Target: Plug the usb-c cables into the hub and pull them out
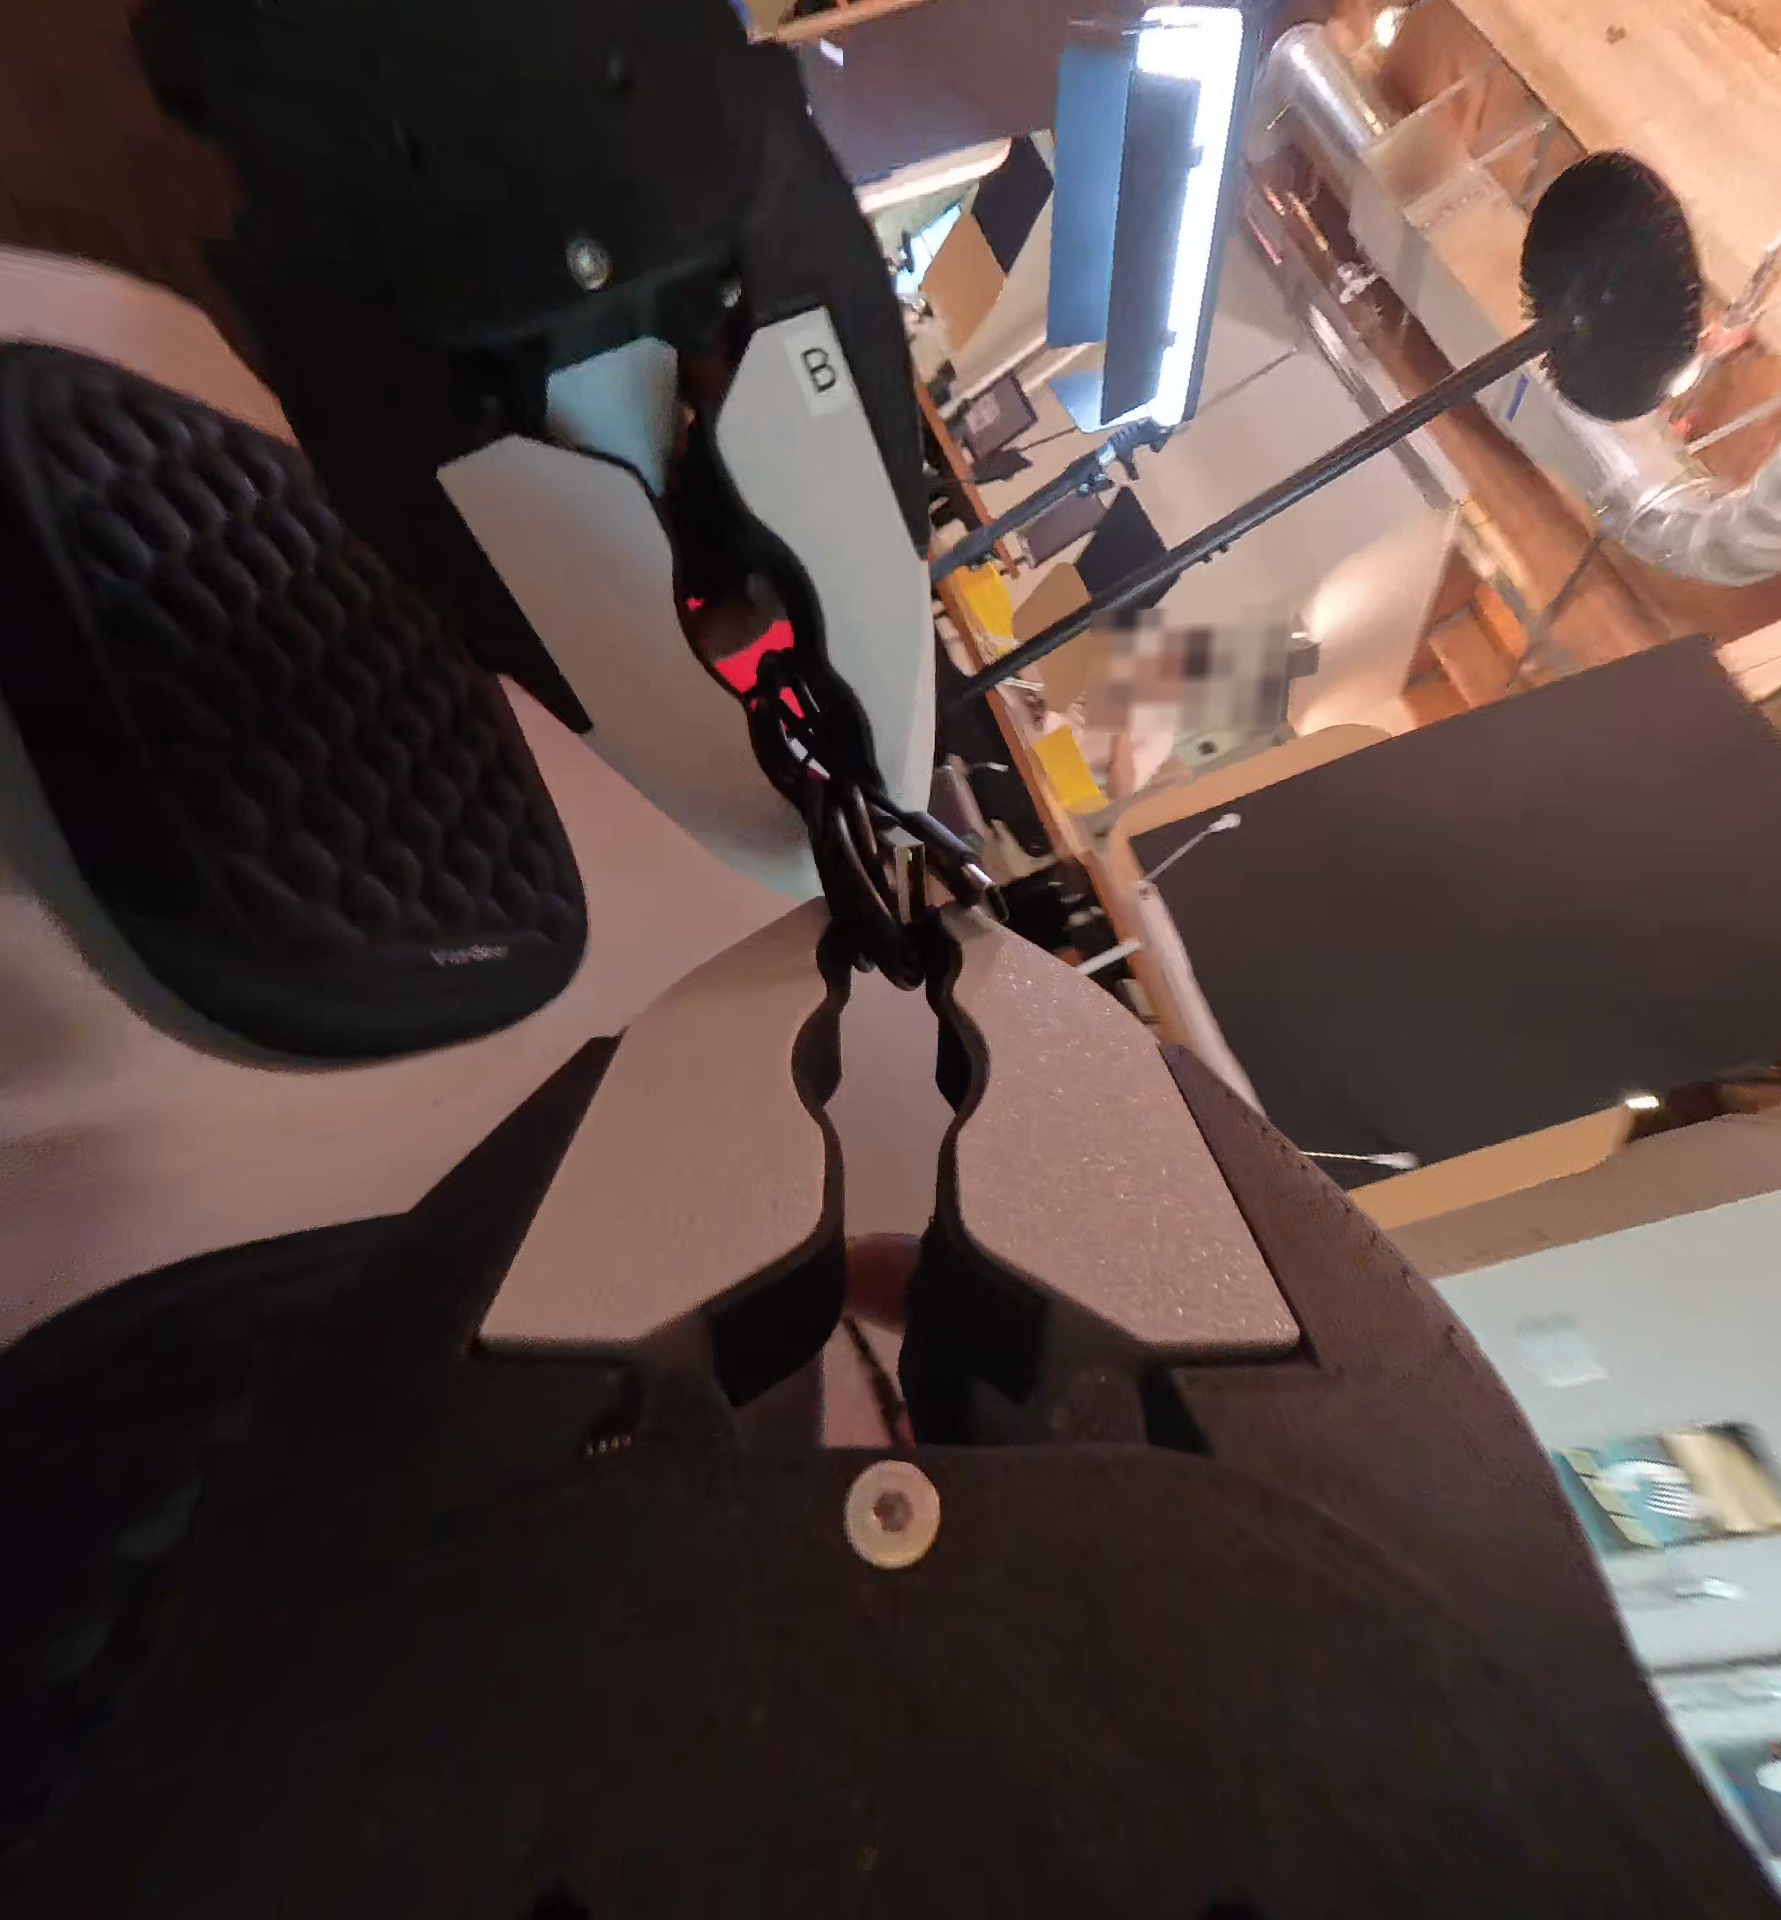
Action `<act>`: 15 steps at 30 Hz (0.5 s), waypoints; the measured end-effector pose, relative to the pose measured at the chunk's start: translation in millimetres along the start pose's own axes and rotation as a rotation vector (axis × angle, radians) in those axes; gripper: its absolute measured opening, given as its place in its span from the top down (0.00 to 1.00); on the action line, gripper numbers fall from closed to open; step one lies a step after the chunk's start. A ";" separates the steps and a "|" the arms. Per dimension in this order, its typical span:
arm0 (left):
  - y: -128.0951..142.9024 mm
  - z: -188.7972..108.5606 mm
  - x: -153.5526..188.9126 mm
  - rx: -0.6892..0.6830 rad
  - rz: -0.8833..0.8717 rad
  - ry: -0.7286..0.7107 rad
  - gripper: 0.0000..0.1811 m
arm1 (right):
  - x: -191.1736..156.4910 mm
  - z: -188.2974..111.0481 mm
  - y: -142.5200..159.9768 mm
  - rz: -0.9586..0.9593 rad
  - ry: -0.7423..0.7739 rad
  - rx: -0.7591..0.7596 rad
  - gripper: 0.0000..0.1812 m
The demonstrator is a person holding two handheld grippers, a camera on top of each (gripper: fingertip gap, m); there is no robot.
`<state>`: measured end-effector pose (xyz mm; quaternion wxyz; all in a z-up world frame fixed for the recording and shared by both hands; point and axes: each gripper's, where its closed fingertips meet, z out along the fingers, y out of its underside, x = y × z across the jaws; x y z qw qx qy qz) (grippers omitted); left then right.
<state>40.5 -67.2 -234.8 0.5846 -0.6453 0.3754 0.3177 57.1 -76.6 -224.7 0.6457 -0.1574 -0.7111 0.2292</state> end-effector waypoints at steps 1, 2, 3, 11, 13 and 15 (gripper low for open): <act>-1.7 -0.6 0.1 0.008 0.001 0.005 0.94 | -0.9 -1.2 -0.5 0.067 -0.031 0.019 0.92; -1.9 -1.6 -1.2 0.007 0.010 -0.003 0.94 | -2.3 -3.9 -1.3 0.156 -0.078 0.046 0.88; 1.0 -3.0 -4.9 -0.012 0.031 -0.030 0.94 | -3.1 -8.5 -3.6 0.258 -0.132 0.089 0.85; 2.8 -7.5 -13.2 -0.051 0.195 -0.123 0.95 | 11.8 -21.1 -14.6 0.798 -0.296 0.300 0.84; 1.8 -6.4 -10.2 -0.064 0.250 -0.123 0.95 | 6.4 -17.0 -15.9 0.833 -0.329 0.293 0.86; 0.6 -5.6 -6.2 -0.066 0.296 -0.116 0.95 | 1.6 -13.9 -16.6 0.850 -0.355 0.287 0.88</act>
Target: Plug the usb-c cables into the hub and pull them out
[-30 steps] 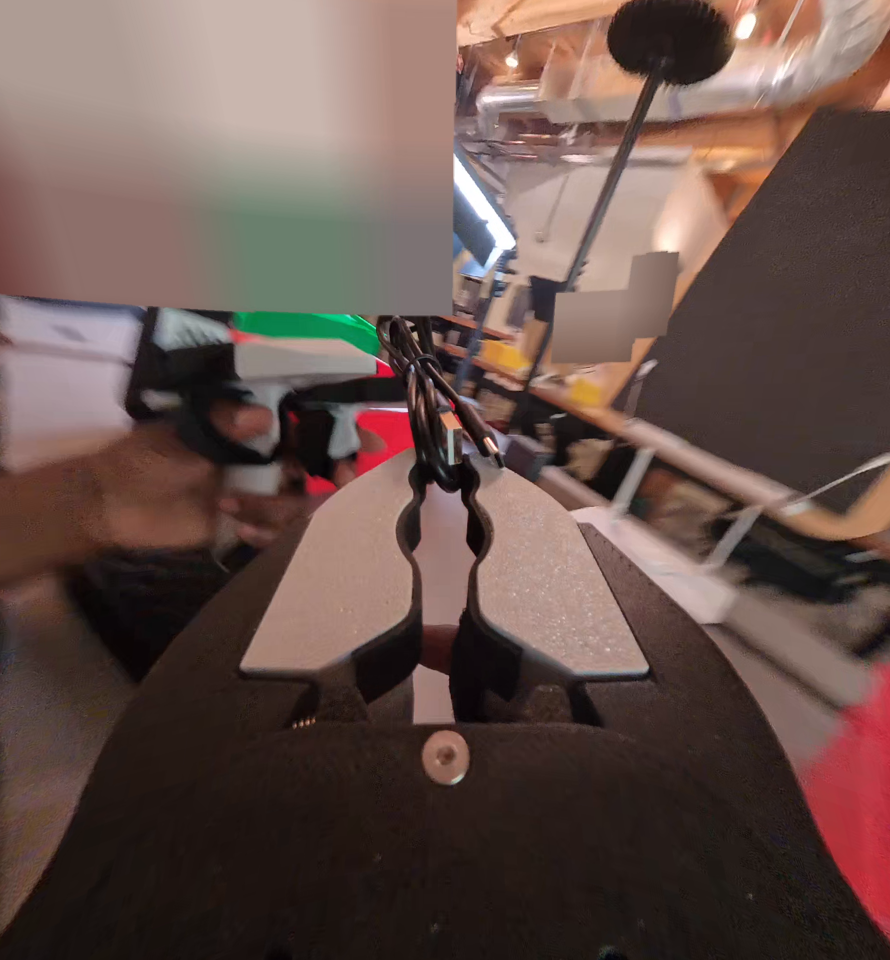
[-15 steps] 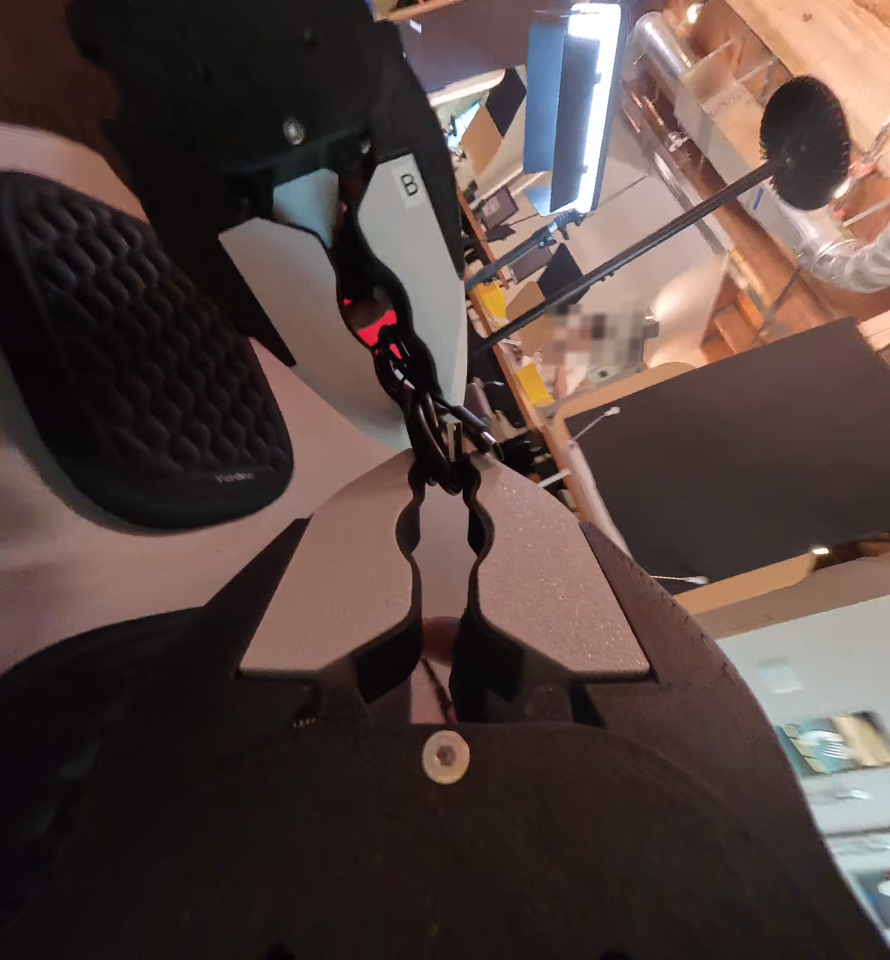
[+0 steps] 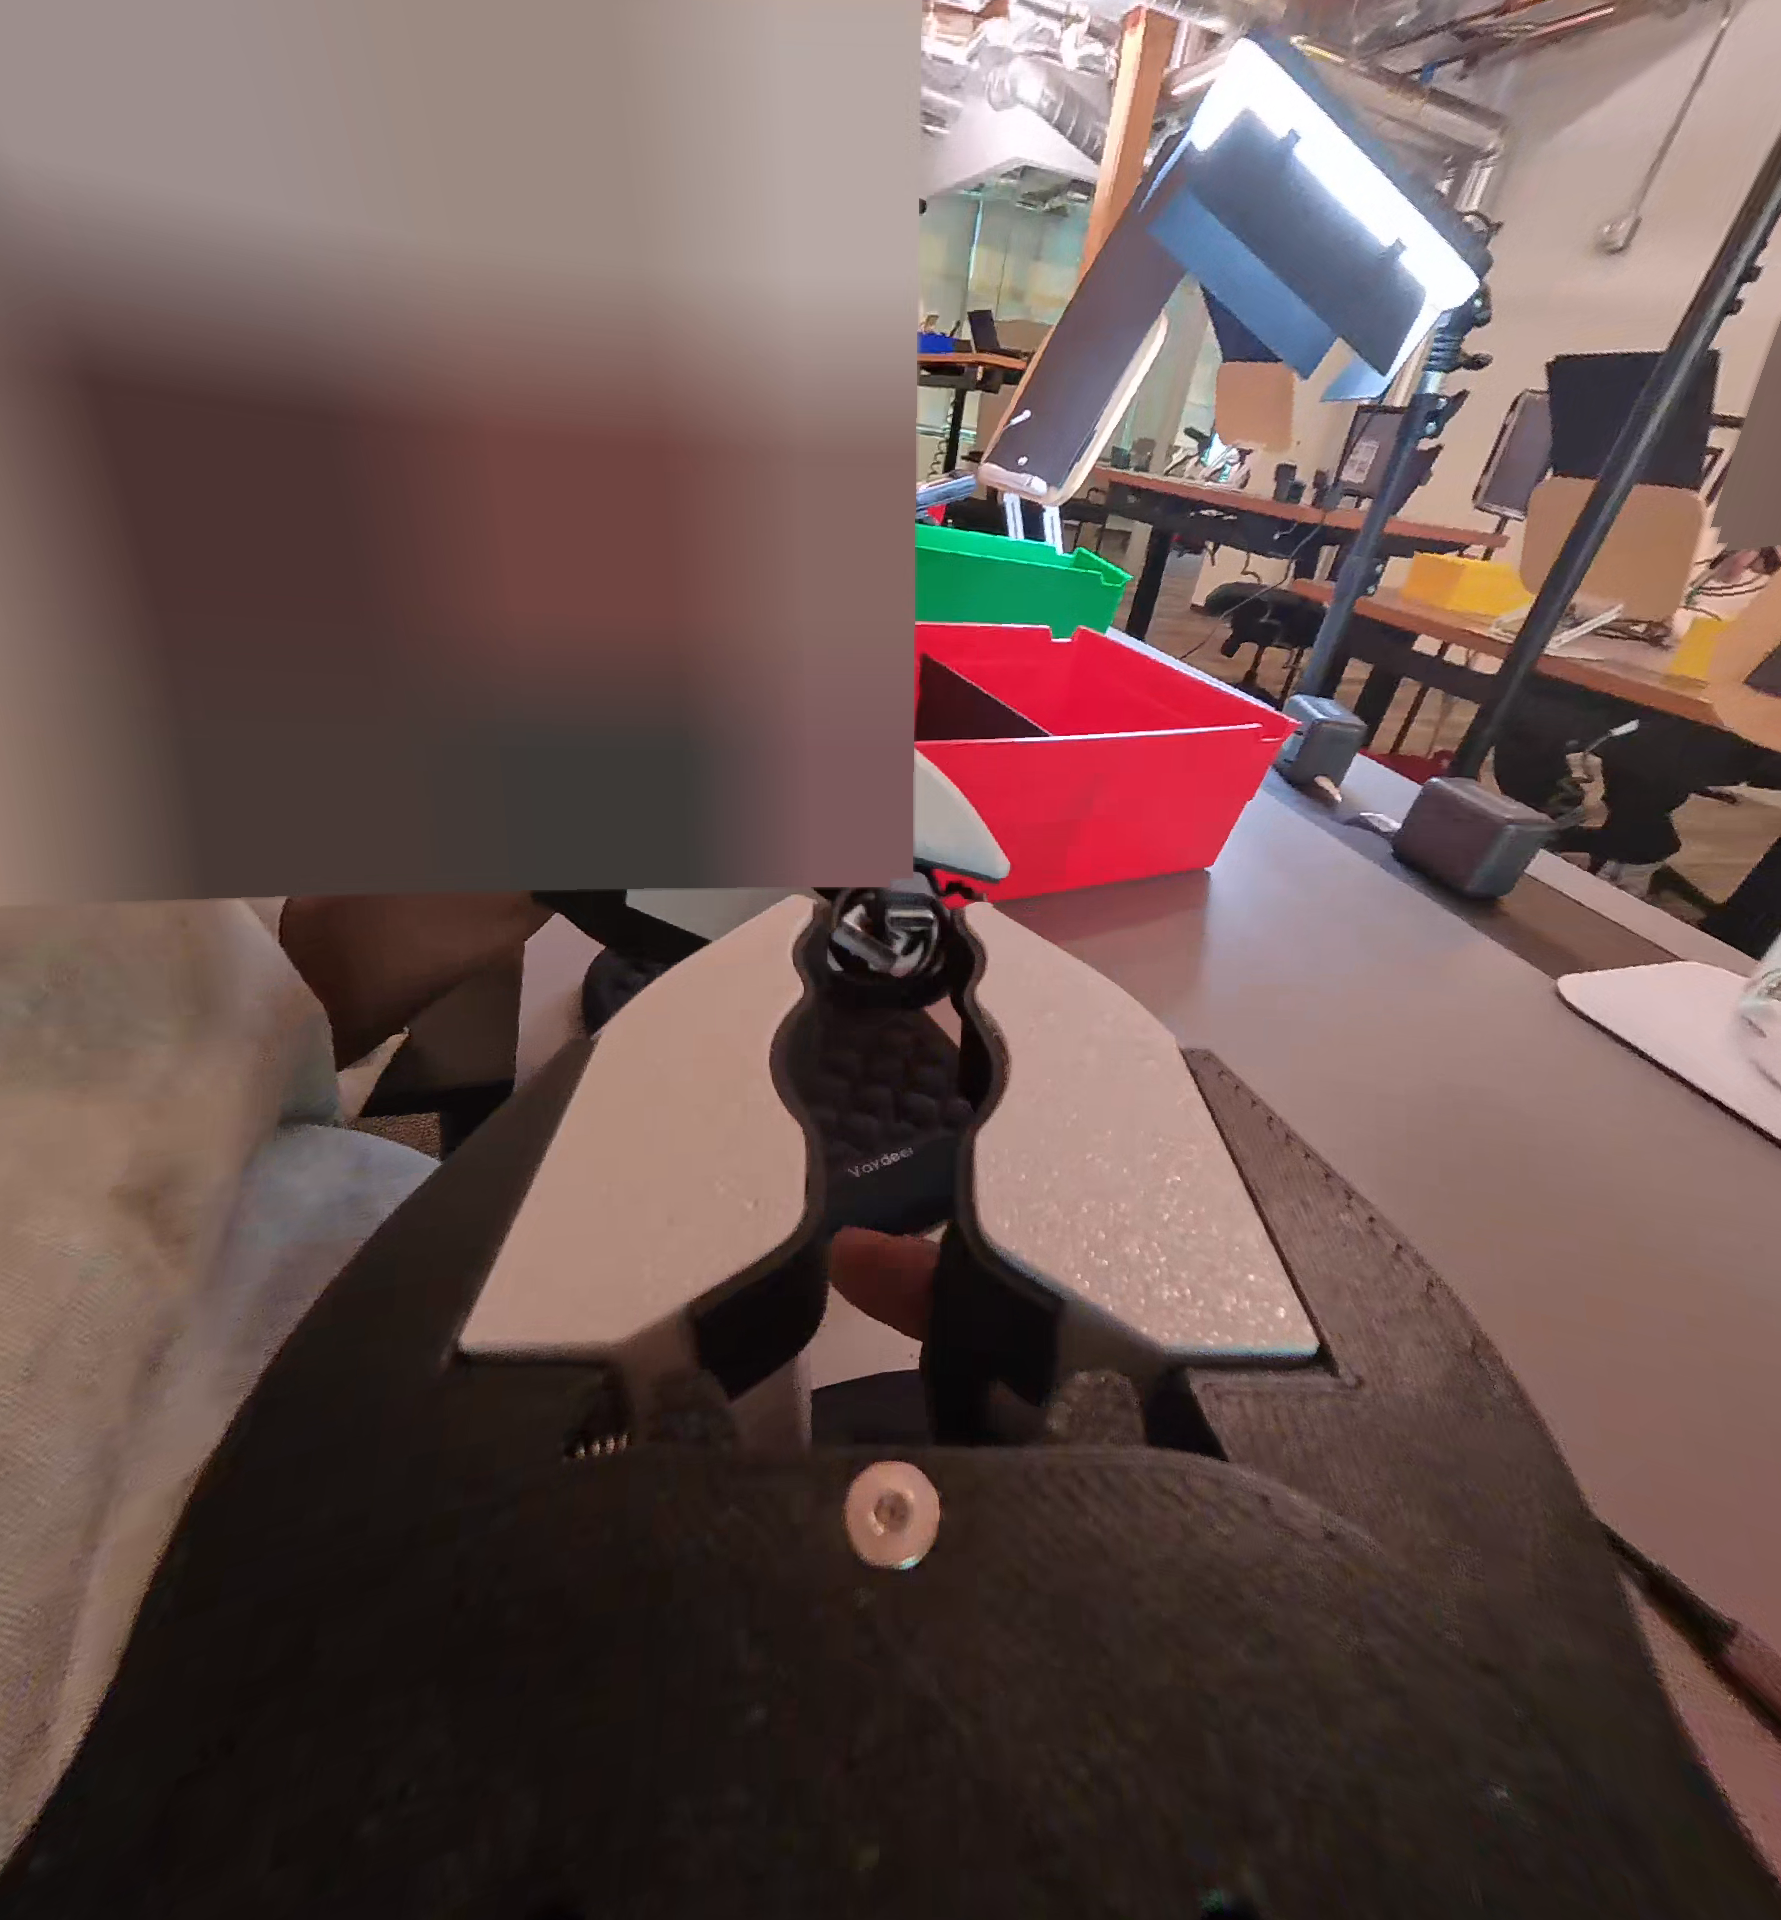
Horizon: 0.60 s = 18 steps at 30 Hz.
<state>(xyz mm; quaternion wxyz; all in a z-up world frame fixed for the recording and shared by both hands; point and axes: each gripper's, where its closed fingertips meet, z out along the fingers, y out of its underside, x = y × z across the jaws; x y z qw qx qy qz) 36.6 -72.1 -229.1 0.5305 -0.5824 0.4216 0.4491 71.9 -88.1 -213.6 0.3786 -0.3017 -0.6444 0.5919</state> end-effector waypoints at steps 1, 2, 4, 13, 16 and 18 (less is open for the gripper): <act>0.1 0.2 1.5 -0.003 0.010 0.006 0.95 | -1.4 1.1 0.4 -0.001 -0.007 0.002 0.89; 0.8 0.5 2.5 -0.010 0.019 0.010 0.95 | -1.8 1.7 1.0 -0.003 -0.007 0.000 0.91; 2.3 0.3 6.6 -0.021 0.051 0.033 0.95 | -1.4 2.0 3.8 -0.010 -0.004 -0.021 0.94; 6.3 2.0 30.0 -0.090 0.214 0.161 0.95 | 0.7 6.8 11.1 -0.107 0.047 -0.099 0.95; -0.8 4.8 46.2 -0.076 0.237 0.235 0.95 | -3.7 18.1 14.5 -0.144 0.064 -0.126 0.95; 4.1 6.6 48.8 -0.115 0.237 0.250 0.95 | -1.1 21.5 17.9 -0.173 0.098 -0.157 0.95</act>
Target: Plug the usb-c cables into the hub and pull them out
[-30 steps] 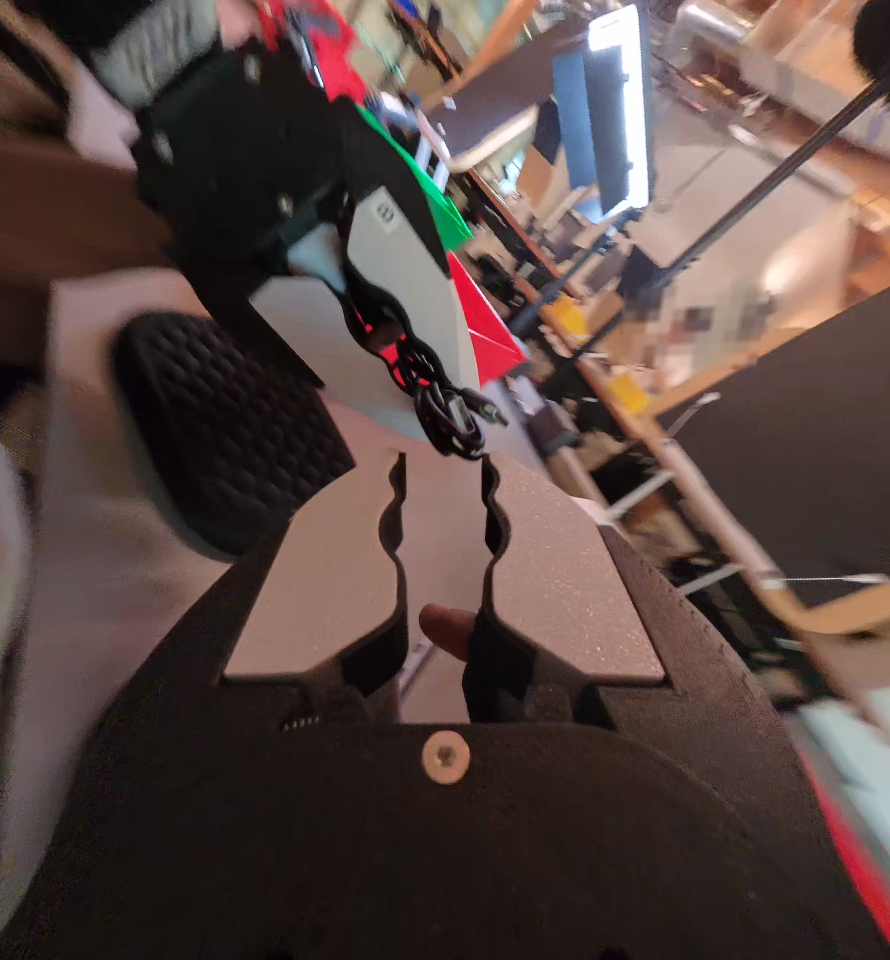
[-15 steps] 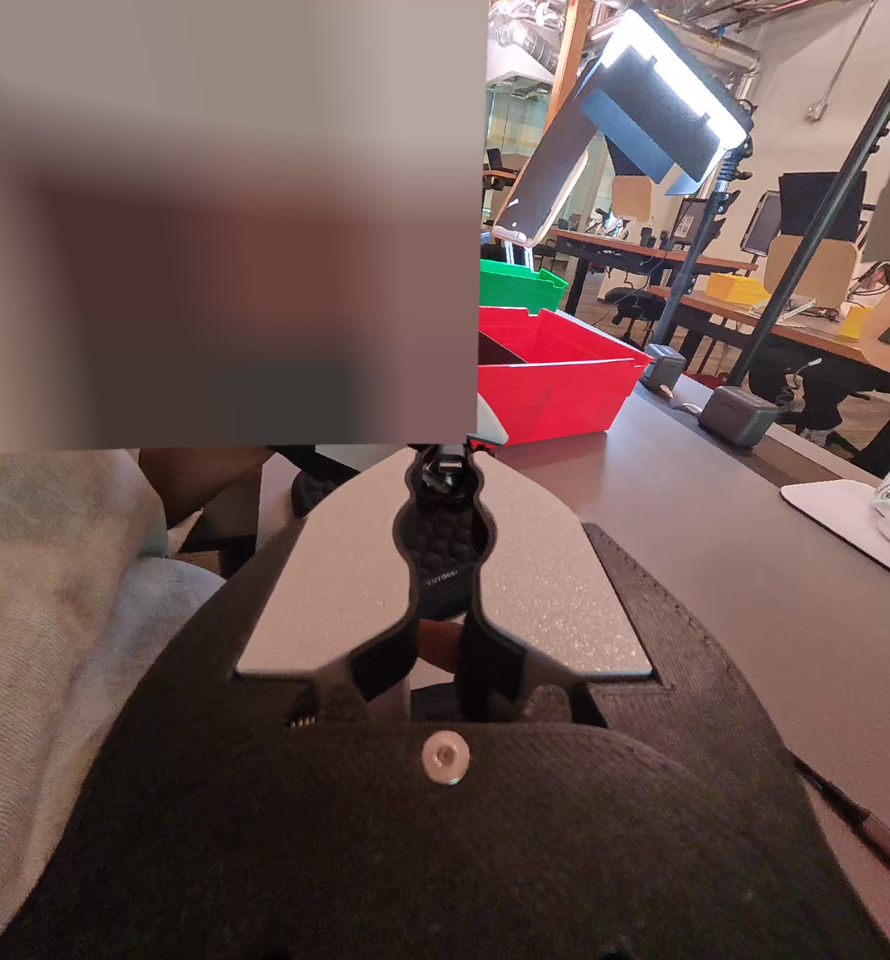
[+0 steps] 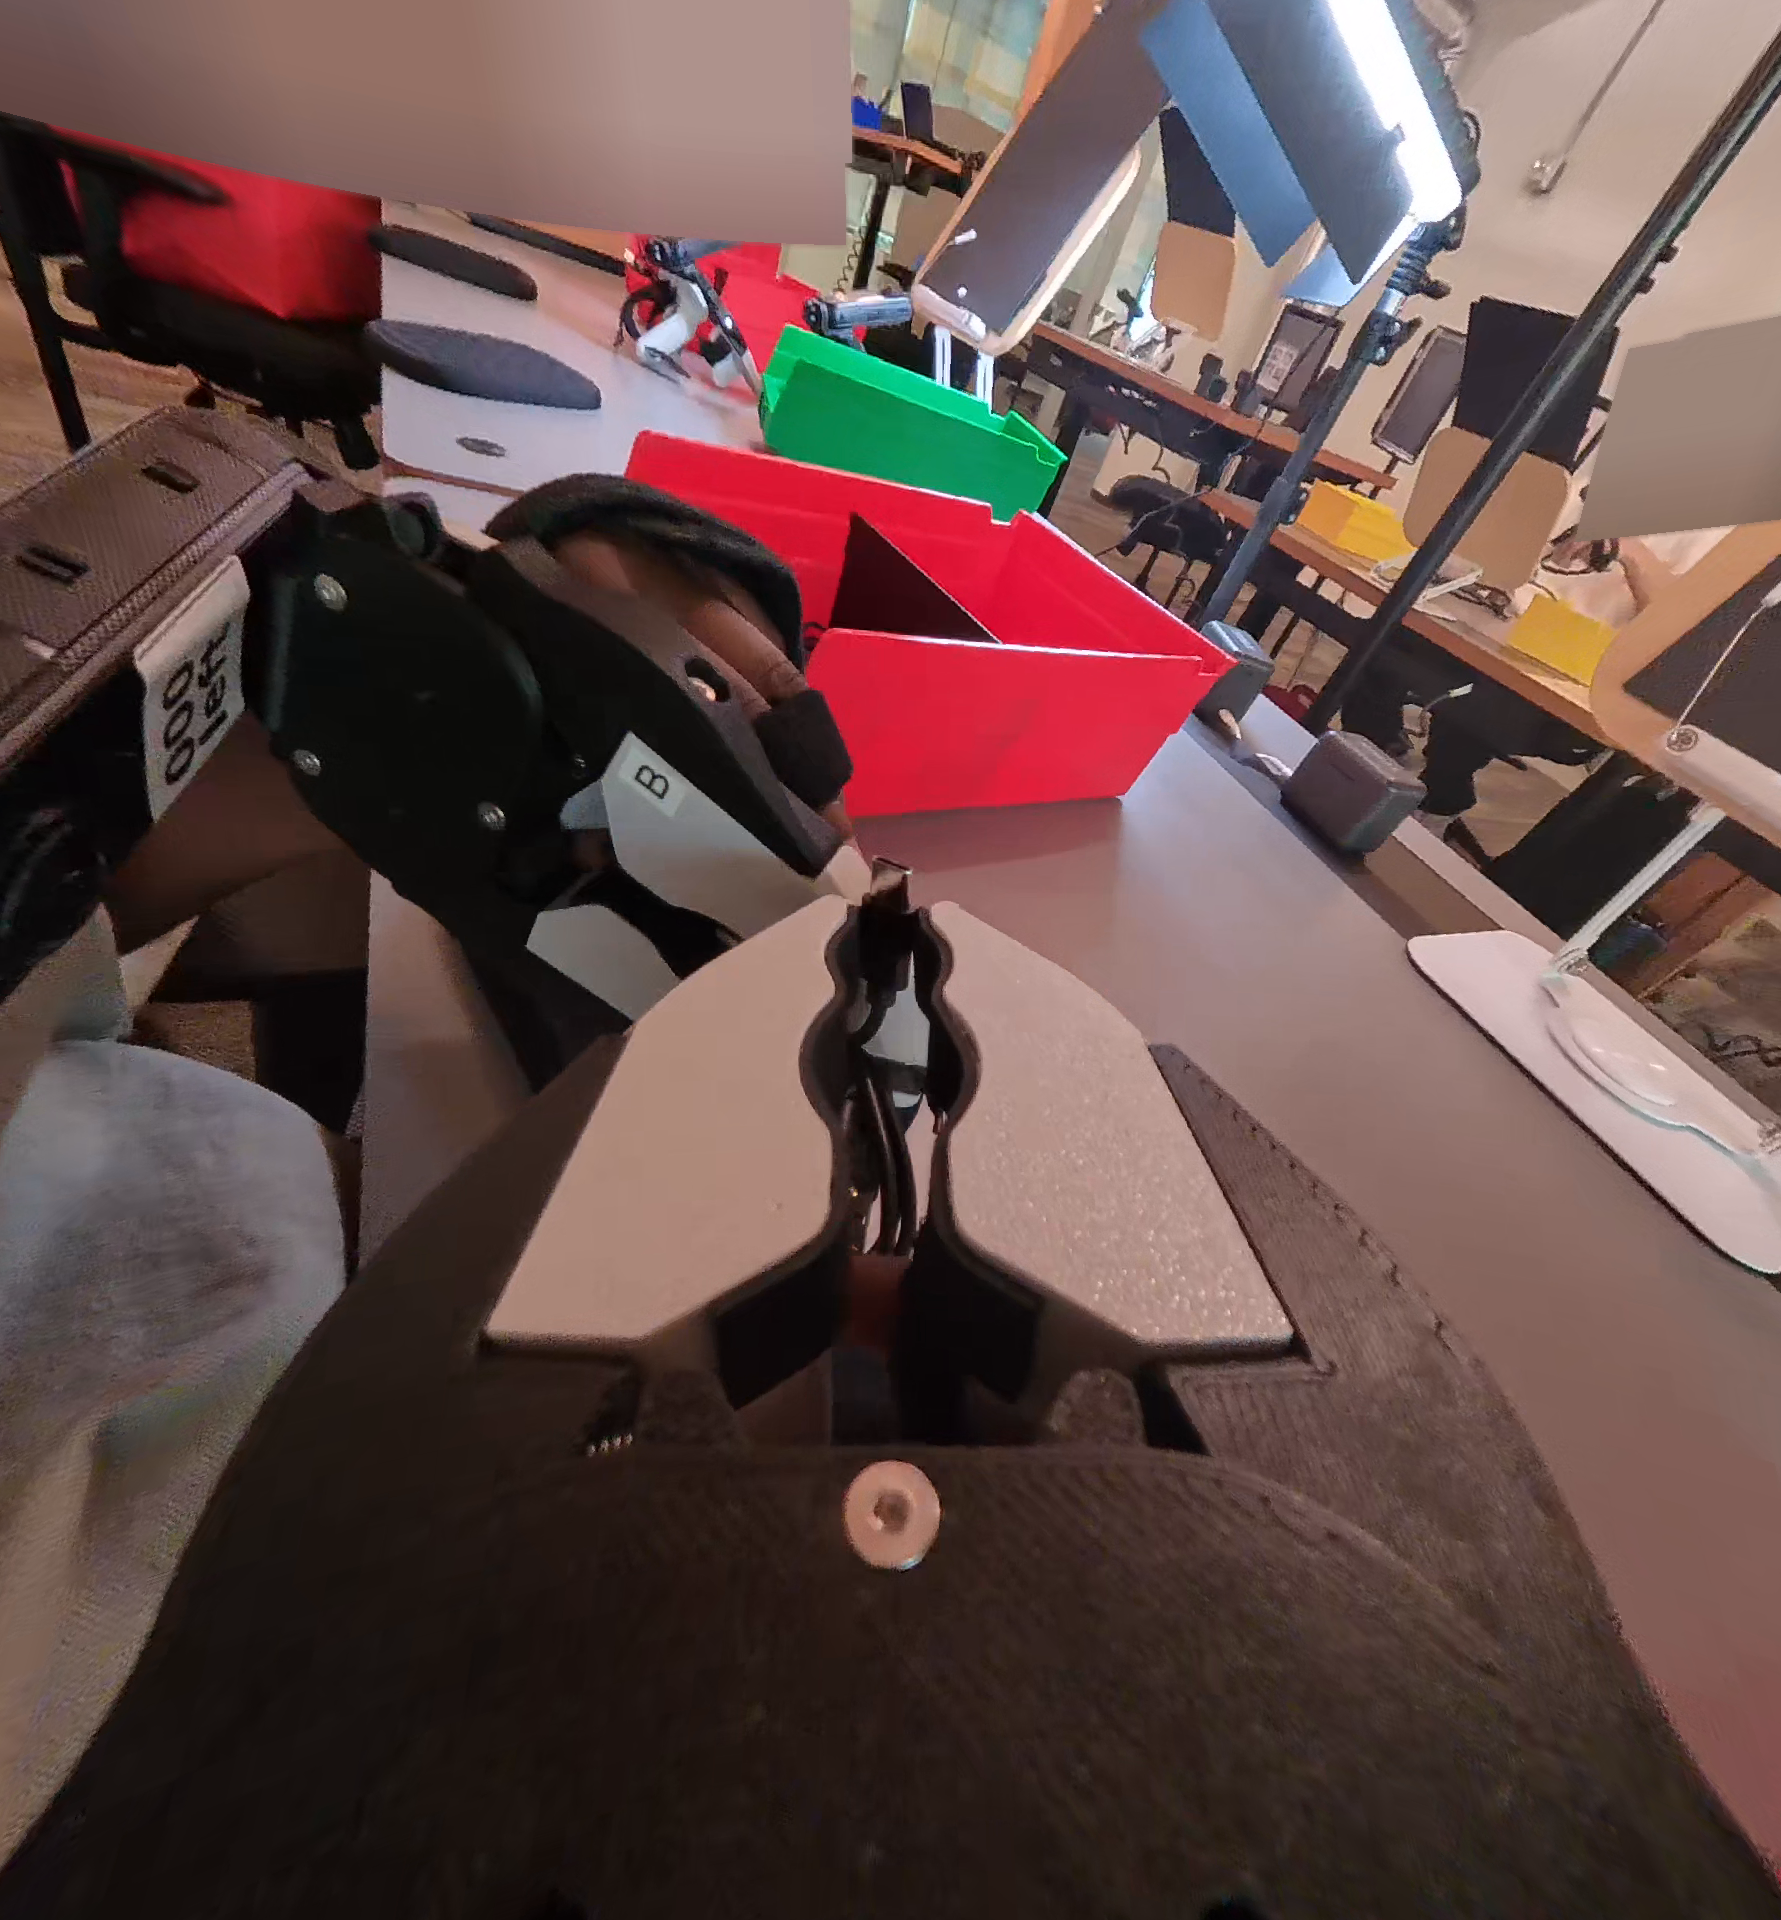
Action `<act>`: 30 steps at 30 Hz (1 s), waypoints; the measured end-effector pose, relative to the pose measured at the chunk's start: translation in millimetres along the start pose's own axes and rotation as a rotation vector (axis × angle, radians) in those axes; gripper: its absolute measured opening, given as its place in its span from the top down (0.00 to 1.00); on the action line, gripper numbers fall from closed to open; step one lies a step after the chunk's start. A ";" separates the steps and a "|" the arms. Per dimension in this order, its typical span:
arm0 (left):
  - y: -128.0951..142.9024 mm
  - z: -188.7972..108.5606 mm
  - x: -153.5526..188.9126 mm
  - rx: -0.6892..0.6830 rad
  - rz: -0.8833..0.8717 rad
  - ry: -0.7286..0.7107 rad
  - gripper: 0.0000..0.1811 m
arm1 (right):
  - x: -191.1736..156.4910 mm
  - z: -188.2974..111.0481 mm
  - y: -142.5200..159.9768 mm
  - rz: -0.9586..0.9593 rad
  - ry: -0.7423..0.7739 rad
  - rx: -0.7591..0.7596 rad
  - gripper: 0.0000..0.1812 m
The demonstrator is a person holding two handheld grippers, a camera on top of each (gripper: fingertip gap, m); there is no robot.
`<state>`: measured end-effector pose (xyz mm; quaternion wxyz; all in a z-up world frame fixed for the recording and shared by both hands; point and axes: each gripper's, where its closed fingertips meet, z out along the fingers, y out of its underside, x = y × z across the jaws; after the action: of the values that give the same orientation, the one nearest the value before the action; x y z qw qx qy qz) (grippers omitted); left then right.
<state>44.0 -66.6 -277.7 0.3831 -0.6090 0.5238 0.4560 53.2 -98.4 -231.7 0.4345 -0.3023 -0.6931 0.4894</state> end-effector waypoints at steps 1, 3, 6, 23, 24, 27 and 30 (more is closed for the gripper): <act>-0.2 -0.2 -0.4 0.011 0.000 -0.006 0.96 | -0.3 0.1 -0.1 -0.008 -0.001 -0.001 0.95; -2.1 -2.4 -3.0 0.038 -0.034 -0.017 0.95 | -0.6 -3.0 -3.5 -0.001 -0.015 0.027 0.95; -2.7 -5.8 -9.8 0.097 -0.183 -0.013 0.94 | 2.6 -13.8 -11.0 0.015 -0.047 0.115 0.95; -58.5 -38.8 -56.3 0.818 -1.130 0.212 0.89 | -7.1 -49.5 -35.8 0.015 -0.204 0.482 0.95; -61.1 -37.6 -53.9 0.825 -1.125 0.229 0.91 | -10.2 -49.4 -36.2 0.012 -0.221 0.484 0.95; -62.7 -37.4 -49.7 0.832 -1.095 0.241 0.99 | -11.7 -48.7 -34.2 -0.003 -0.224 0.471 0.95; -45.5 -25.0 -47.9 0.620 -0.969 0.112 1.00 | 0.2 -43.1 -23.2 -0.013 -0.145 0.381 0.95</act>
<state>91.0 -69.2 -225.1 0.6805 -0.6618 0.3139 0.0207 91.9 -88.1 -203.7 0.4359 -0.1743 -0.6193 0.6294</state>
